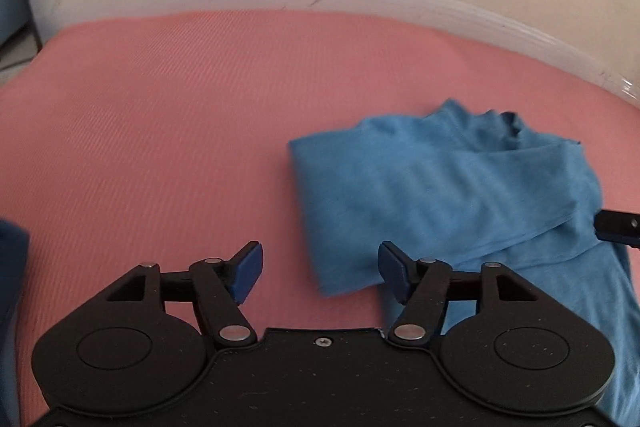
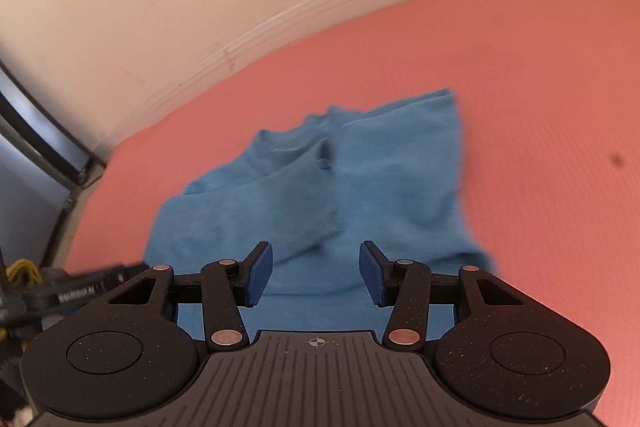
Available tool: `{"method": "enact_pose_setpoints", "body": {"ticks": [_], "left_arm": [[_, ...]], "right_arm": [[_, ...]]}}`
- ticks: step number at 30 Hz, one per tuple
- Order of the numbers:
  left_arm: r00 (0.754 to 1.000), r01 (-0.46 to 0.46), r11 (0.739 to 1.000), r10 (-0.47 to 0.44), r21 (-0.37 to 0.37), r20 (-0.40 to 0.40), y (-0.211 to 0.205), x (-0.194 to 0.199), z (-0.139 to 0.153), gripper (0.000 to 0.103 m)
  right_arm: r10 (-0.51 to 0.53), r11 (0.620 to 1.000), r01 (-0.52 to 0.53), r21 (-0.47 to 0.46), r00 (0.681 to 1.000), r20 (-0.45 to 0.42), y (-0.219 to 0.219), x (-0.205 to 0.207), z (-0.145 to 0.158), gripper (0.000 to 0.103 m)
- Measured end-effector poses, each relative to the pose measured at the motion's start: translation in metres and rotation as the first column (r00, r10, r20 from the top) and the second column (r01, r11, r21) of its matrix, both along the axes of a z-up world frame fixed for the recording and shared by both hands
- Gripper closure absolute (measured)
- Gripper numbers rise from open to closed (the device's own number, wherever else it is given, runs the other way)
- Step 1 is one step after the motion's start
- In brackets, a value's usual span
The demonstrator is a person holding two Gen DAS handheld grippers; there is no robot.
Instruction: Fold clothes
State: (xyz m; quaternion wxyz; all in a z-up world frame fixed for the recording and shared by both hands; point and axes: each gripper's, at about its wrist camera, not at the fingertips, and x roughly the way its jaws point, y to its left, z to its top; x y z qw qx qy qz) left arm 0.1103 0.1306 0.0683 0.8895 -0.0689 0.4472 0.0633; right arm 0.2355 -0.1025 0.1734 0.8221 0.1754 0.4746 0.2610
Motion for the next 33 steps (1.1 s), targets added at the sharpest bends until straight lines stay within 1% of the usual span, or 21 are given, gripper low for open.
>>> {"method": "enact_pose_setpoints", "body": {"ticks": [4,7,11,13,16,17,18,19,22,23,24,28,31,33], "left_arm": [[1.000,0.009,1.000,-0.009,-0.012,-0.010,0.013,-0.008,-0.003,0.036],[1.000,0.009,0.999,-0.010,-0.037,-0.016,0.019,-0.008,-0.006,0.034],[1.000,0.001,0.997,-0.003,-0.074,-0.028,0.026,-0.008,-0.008,0.034],[0.999,-0.003,0.997,0.001,-0.081,-0.033,0.030,-0.008,-0.010,0.034],[0.999,-0.011,0.996,0.007,-0.087,-0.043,0.034,-0.008,-0.014,0.033],[0.999,-0.019,0.996,0.015,-0.091,-0.046,0.034,-0.009,-0.015,0.033],[0.999,-0.028,0.995,0.023,-0.094,-0.049,0.035,-0.009,-0.015,0.033],[0.998,-0.037,0.995,0.032,-0.097,-0.051,0.035,-0.010,-0.015,0.033],[0.998,-0.048,0.994,0.044,-0.096,-0.048,0.035,-0.012,-0.012,0.033],[0.998,-0.045,0.995,0.041,-0.093,-0.047,0.034,-0.013,-0.011,0.033],[0.998,-0.043,0.995,0.039,-0.087,-0.047,0.033,-0.013,-0.011,0.033],[0.998,-0.054,0.995,0.050,-0.081,-0.048,0.032,-0.014,-0.010,0.033],[0.998,-0.052,0.995,0.048,-0.084,-0.051,0.030,-0.011,-0.010,0.033],[0.998,-0.044,0.995,0.040,-0.085,-0.049,0.027,-0.010,-0.009,0.033]], "right_arm": [[0.004,1.000,-0.003,0.022,0.999,-0.052,0.021,0.008,-0.016,0.059],[-0.022,0.999,0.025,0.035,0.997,-0.076,0.028,0.013,-0.025,0.059],[-0.095,0.993,0.099,0.056,0.993,-0.075,0.028,0.020,-0.032,0.059],[-0.131,0.988,0.137,0.075,0.989,-0.074,0.027,0.024,-0.033,0.059],[-0.149,0.983,0.155,0.100,0.986,-0.069,0.032,0.030,-0.038,0.059],[-0.149,0.981,0.156,0.111,0.986,-0.069,0.033,0.032,-0.039,0.064],[-0.149,0.980,0.157,0.123,0.986,-0.070,0.035,0.033,-0.040,0.075],[-0.156,0.978,0.165,0.128,0.985,-0.075,0.035,0.035,-0.042,0.078],[-0.216,0.960,0.232,0.157,0.970,-0.109,0.025,0.042,-0.047,0.086],[-0.237,0.951,0.257,0.171,0.963,-0.126,0.021,0.044,-0.049,0.093],[-0.245,0.948,0.267,0.175,0.959,-0.140,0.019,0.046,-0.051,0.097],[-0.194,0.955,0.219,0.202,0.972,-0.134,0.028,0.049,-0.043,0.100],[-0.131,0.958,0.148,0.246,0.988,-0.084,0.044,0.052,-0.020,0.100],[-0.101,0.948,0.105,0.300,0.994,-0.030,0.047,0.054,0.003,0.100]]}}
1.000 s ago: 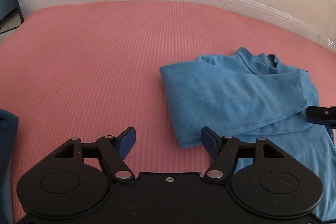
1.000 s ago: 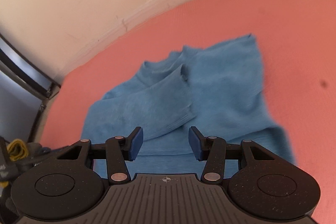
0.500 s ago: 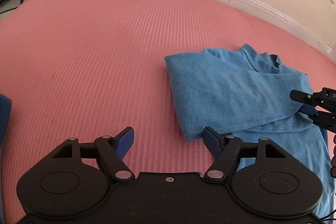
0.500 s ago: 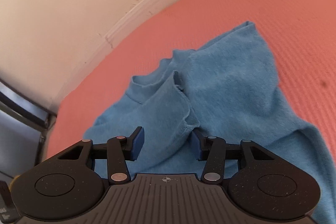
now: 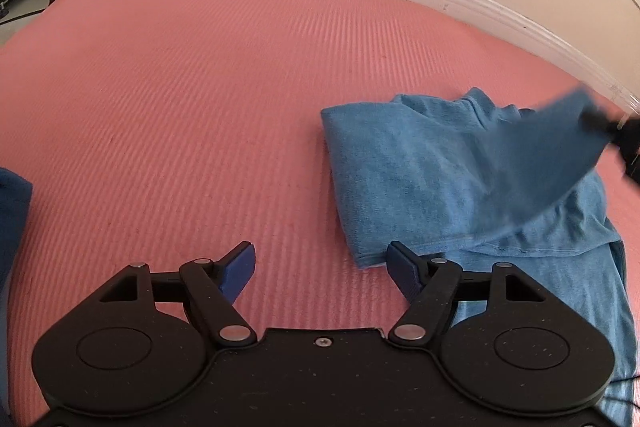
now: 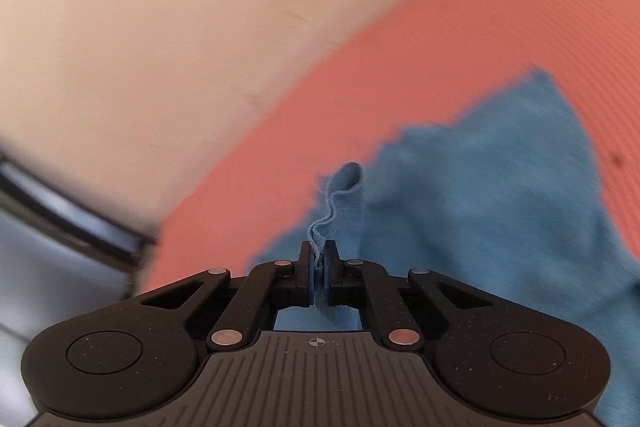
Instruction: Fold clothes
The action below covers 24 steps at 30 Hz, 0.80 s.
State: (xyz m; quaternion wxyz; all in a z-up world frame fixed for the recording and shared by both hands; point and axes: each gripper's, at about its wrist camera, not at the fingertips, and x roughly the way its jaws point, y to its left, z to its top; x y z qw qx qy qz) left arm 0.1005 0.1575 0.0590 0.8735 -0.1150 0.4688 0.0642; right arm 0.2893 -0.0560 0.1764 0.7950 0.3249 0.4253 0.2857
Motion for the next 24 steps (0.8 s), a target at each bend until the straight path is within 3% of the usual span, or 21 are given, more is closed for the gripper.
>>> {"method": "enact_pose_setpoints", "body": {"ticks": [3,6,9,16,24], "left_arm": [[1.000,0.012,1.000,-0.012,-0.007,0.008,-0.002,0.001,0.002,0.032],[1.000,0.020,1.000,-0.020,-0.005,0.010,-0.004,0.001,0.004,0.029],[1.000,0.017,1.000,-0.017,-0.009,0.008,-0.006,0.002,0.004,0.029],[0.998,0.012,0.999,-0.009,-0.045,0.061,-0.015,0.016,0.019,0.029],[0.988,0.054,0.995,-0.042,-0.078,0.149,-0.045,0.060,0.023,0.026]], "right_arm": [[-0.005,1.000,0.003,0.030,0.997,0.082,-0.016,0.000,0.029,0.100],[-0.073,0.997,0.075,-0.006,0.989,0.125,-0.048,0.001,0.039,0.100],[-0.156,0.987,0.159,-0.019,0.984,0.088,-0.081,0.009,0.025,0.100],[-0.187,0.968,0.172,-0.185,0.980,-0.063,-0.100,0.019,-0.033,0.100],[-0.181,0.960,0.158,-0.233,0.980,-0.081,-0.113,0.025,-0.039,0.099]]}}
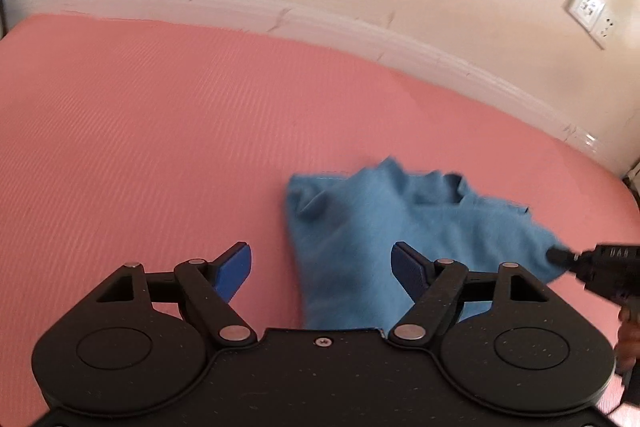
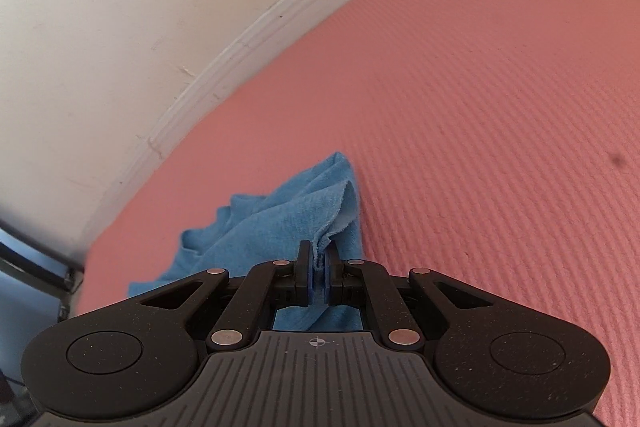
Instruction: Fold clothes
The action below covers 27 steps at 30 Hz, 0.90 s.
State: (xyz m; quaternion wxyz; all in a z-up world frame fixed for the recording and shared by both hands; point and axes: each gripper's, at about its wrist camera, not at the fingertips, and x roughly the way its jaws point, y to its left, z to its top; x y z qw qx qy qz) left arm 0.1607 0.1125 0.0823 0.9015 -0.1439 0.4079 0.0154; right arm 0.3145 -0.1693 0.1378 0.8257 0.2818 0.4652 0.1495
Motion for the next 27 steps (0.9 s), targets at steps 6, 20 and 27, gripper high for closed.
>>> {"method": "enact_pose_setpoints", "body": {"ticks": [6,20,27], "left_arm": [[0.998,-0.049,0.998,0.047,-0.050,-0.031,0.000,0.033,-0.023,0.029],[0.959,-0.244,0.952,0.209,-0.183,-0.190,0.064,0.094,-0.023,0.030],[0.927,-0.164,0.979,0.111,-0.119,-0.358,0.036,0.130,-0.030,0.049]], "right_arm": [[0.016,1.000,-0.016,0.014,1.000,-0.004,0.005,-0.008,0.009,0.099],[0.043,0.998,-0.043,0.035,0.999,-0.025,0.002,-0.014,0.004,0.099],[0.066,0.998,-0.065,0.026,0.998,-0.022,0.009,-0.015,0.006,0.098]]}}
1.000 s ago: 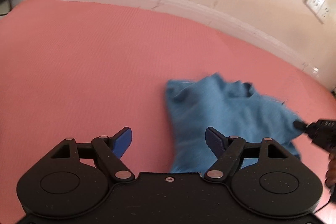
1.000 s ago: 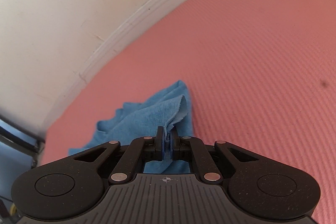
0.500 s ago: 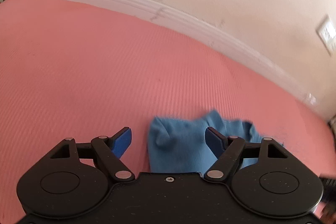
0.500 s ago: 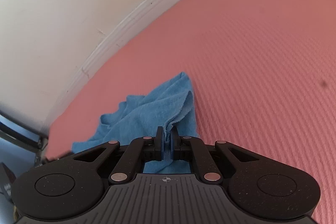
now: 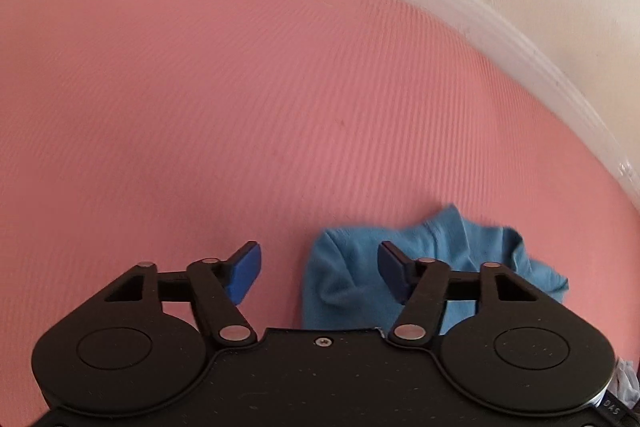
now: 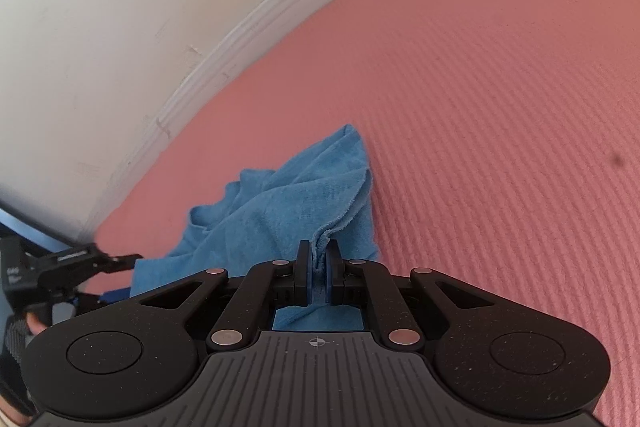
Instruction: Fold clothes
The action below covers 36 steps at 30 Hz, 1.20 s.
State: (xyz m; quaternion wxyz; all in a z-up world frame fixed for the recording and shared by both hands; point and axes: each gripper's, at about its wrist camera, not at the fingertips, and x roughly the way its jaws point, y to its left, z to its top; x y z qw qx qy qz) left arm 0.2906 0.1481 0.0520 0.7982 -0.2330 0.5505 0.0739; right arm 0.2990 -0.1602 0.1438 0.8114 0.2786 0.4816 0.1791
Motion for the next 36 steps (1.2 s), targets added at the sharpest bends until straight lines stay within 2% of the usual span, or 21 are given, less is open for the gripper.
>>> {"method": "enact_pose_setpoints", "body": {"ticks": [1,3,5,7,9,11,14,16,17,19,23,25,26,27,31,32,36], "left_arm": [[1.000,-0.001,1.000,0.001,-0.005,-0.021,-0.003,0.002,-0.003,0.054],[0.998,-0.018,0.999,0.016,-0.030,-0.066,-0.007,0.008,-0.008,0.076],[0.995,-0.017,0.999,0.012,-0.046,-0.095,-0.010,0.012,-0.010,0.089],[0.994,-0.004,1.000,0.001,-0.027,-0.109,-0.015,0.016,-0.007,0.098],[0.995,0.039,0.999,-0.035,0.038,-0.091,-0.021,0.019,0.000,0.101],[0.996,0.075,0.987,-0.066,0.144,-0.067,-0.024,0.017,0.004,0.101],[0.998,0.026,0.987,-0.016,0.158,-0.065,-0.010,0.013,-0.010,0.101],[0.999,0.012,0.972,-0.003,0.234,-0.038,-0.002,0.011,-0.014,0.100],[1.000,0.003,0.970,0.002,0.243,-0.018,0.004,0.010,-0.016,0.099],[0.999,-0.046,0.980,0.048,0.193,-0.005,0.017,0.004,-0.019,0.099],[0.996,-0.046,0.996,0.040,0.075,0.076,0.022,-0.022,-0.009,0.093],[0.993,-0.015,1.000,0.013,0.016,0.120,0.022,-0.035,-0.004,0.080],[0.989,0.020,1.000,-0.017,-0.020,0.144,0.019,-0.043,-0.005,0.066],[0.985,0.056,0.997,-0.046,-0.055,0.168,0.015,-0.051,-0.005,0.063],[0.964,0.165,0.979,-0.134,-0.123,0.231,0.003,-0.074,-0.011,0.058],[0.965,0.173,0.976,-0.141,-0.135,0.222,0.002,-0.078,-0.016,0.055],[0.966,0.195,0.967,-0.161,-0.164,0.203,-0.001,-0.088,-0.029,0.057]], "right_arm": [[0.004,1.000,-0.004,-0.003,1.000,0.001,0.001,0.000,0.000,0.098],[0.012,1.000,-0.012,-0.008,1.000,-0.001,0.003,-0.001,0.000,0.097],[0.015,1.000,-0.015,-0.013,1.000,-0.003,0.004,-0.002,0.000,0.097],[0.017,1.000,-0.017,-0.012,1.000,-0.004,0.004,-0.002,0.000,0.096],[0.018,1.000,-0.018,-0.012,1.000,-0.004,0.004,-0.003,0.000,0.096],[0.020,1.000,-0.020,-0.014,1.000,-0.002,0.005,-0.003,0.000,0.096],[0.018,1.000,-0.018,-0.023,1.000,-0.004,0.005,-0.003,0.000,0.096],[0.017,0.999,-0.018,-0.030,1.000,-0.003,0.005,-0.004,0.000,0.096],[0.017,0.999,-0.018,-0.036,1.000,-0.003,0.004,-0.004,0.000,0.096],[0.017,0.998,-0.017,-0.052,1.000,0.000,0.004,-0.004,0.000,0.096],[0.013,0.999,-0.012,-0.046,1.000,0.007,0.003,-0.004,0.003,0.096],[0.019,0.999,-0.018,-0.047,1.000,0.019,0.003,-0.005,0.006,0.095],[0.025,0.998,-0.023,-0.052,0.999,0.030,0.002,-0.006,0.009,0.091],[0.031,0.998,-0.029,-0.058,0.999,0.039,0.001,-0.008,0.011,0.084],[0.046,0.997,-0.043,-0.069,0.998,0.045,-0.009,-0.016,0.013,0.080],[0.047,0.997,-0.045,-0.069,0.998,0.035,-0.011,-0.018,0.012,0.080],[0.052,0.996,-0.053,-0.077,0.999,-0.010,-0.017,-0.028,0.005,0.077]]}}
